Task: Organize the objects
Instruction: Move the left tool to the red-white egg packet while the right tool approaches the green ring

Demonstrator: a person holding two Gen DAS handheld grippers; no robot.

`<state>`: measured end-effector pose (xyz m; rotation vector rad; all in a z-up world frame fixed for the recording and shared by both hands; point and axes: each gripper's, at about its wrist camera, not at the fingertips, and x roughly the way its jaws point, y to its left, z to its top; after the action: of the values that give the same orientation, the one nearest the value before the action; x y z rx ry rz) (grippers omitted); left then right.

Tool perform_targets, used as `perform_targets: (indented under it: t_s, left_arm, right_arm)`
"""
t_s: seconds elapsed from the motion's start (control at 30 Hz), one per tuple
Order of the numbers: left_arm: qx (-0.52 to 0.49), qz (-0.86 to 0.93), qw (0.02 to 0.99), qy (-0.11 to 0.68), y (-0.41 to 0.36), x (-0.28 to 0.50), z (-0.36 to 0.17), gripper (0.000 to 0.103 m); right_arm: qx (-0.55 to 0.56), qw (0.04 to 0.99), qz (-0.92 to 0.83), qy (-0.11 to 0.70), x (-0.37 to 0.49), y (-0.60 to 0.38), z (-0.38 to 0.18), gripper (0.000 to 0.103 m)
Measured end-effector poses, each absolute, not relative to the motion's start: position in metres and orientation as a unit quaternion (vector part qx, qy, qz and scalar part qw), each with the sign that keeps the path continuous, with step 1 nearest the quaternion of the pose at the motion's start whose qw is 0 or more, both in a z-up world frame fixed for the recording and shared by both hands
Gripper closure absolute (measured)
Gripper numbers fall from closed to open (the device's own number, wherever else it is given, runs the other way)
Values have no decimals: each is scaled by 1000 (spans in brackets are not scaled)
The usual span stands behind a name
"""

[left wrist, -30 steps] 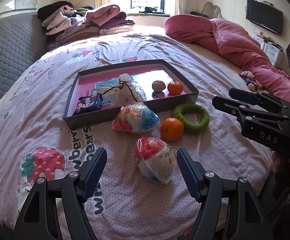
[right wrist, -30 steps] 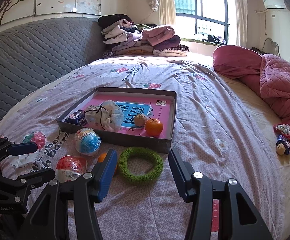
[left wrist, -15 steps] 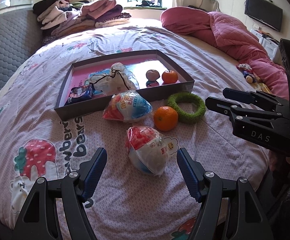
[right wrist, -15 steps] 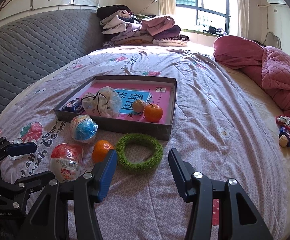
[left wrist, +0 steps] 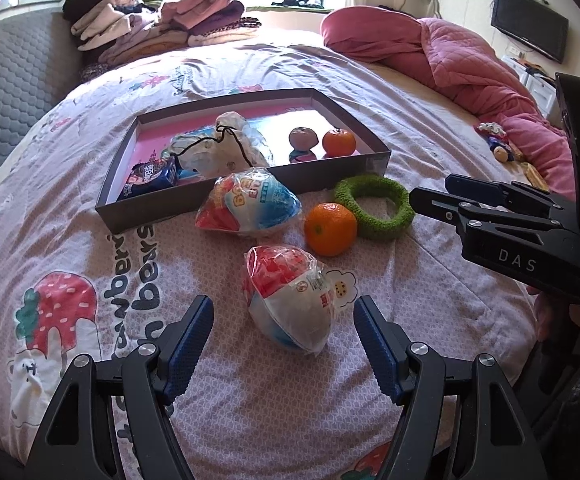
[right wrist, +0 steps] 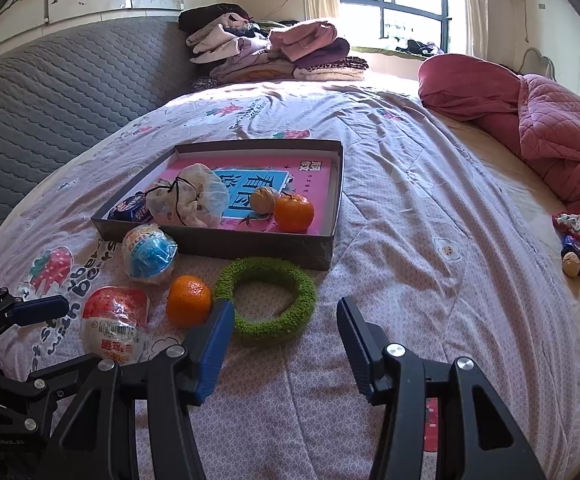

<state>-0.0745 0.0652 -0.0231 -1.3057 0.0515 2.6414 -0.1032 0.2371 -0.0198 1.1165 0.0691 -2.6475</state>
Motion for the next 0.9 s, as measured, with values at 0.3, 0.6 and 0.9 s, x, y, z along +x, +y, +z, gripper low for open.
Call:
perform_targets:
  t_s: [0.3,0.6,0.9]
  left_arm:
    - [-447,889,94,14,66,-83,-31,29]
    - [-454,887,88,5,64,-92,-39,29]
    - [-455,886,88,-3,65,-99,-44,29]
  right_arm:
    - [388,132,-912,21,-108,236,-24,50]
    - [397,110,-911,7,-123,238,-35,50]
    - [398,93,-912,33,-135,229,-45,50]
